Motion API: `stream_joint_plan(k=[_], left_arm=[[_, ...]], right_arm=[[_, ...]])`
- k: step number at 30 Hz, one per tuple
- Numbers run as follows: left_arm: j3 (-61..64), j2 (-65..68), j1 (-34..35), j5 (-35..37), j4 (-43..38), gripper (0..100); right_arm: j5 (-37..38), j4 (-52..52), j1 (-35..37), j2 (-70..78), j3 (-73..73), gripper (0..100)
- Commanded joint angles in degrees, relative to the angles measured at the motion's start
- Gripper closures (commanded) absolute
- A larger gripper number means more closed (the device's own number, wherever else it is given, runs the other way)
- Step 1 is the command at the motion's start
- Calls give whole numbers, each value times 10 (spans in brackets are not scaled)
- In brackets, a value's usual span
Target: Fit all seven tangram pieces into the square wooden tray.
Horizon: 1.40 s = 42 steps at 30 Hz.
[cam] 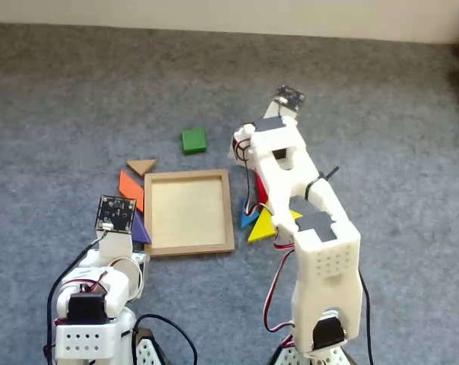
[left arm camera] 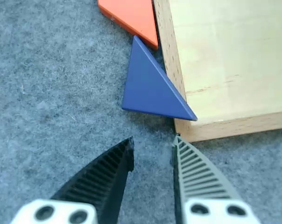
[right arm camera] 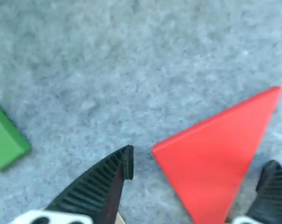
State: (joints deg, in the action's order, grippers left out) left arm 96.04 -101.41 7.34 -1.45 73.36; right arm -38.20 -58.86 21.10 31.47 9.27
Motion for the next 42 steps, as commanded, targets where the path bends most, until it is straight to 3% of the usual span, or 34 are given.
stream_joint_plan(k=[1,18,26,34,42], left_arm=[[12,-31,-7,-3,3,860],[12,-31,-7,-3,3,860],[12,-31,-7,-3,3,860],[12,-31,-7,-3,3,860],[12,-31,-7,-3,3,860]], right_arm=[[5,-2,5,-6,32,599],[1,-2,-25,-4,30,600],[4,-1,-25,-4,30,753],[4,-3,-31,-8,30,756],[5,-80,-30,-9,63,756]])
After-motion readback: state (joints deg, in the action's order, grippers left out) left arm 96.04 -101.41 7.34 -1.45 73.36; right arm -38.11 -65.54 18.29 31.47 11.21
